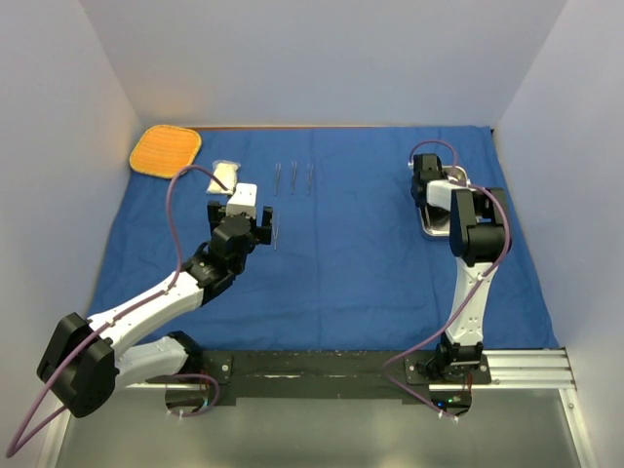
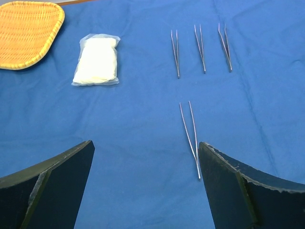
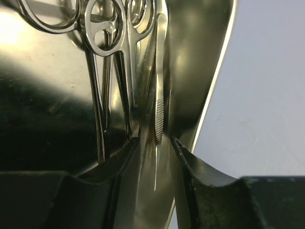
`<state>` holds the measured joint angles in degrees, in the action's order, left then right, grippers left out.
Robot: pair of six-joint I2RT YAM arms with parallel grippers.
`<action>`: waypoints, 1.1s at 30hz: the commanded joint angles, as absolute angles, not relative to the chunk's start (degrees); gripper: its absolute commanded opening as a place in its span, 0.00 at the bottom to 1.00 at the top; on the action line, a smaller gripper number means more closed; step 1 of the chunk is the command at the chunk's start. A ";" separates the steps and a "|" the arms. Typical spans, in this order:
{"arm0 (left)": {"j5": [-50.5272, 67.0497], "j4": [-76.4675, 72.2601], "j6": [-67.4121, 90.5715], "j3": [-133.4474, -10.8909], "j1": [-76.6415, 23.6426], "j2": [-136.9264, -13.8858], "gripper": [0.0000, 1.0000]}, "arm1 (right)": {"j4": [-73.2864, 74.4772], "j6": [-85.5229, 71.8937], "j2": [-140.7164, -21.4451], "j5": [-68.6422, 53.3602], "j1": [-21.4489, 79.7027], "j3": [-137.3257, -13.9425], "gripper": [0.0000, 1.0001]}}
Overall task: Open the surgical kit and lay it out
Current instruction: Pick up the medical item from the container.
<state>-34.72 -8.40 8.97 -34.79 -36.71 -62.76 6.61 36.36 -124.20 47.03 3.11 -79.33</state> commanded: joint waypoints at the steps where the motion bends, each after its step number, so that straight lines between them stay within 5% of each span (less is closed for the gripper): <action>1: -35.07 -9.23 9.76 -34.63 -36.12 -61.70 0.97 | 5.45 38.05 -124.89 49.39 2.90 -81.91 0.30; 21: -35.42 -7.47 10.11 -34.28 -36.21 -60.21 0.97 | 2.90 40.69 -127.88 53.00 2.99 -82.27 0.21; 28: -35.68 -6.94 10.28 -33.93 -36.21 -59.06 0.97 | 1.84 41.66 -128.15 54.75 3.08 -82.79 0.01; 33: -35.16 -7.82 10.02 -33.75 -36.21 -58.80 0.97 | 3.60 39.73 -124.90 53.97 4.13 -82.53 0.00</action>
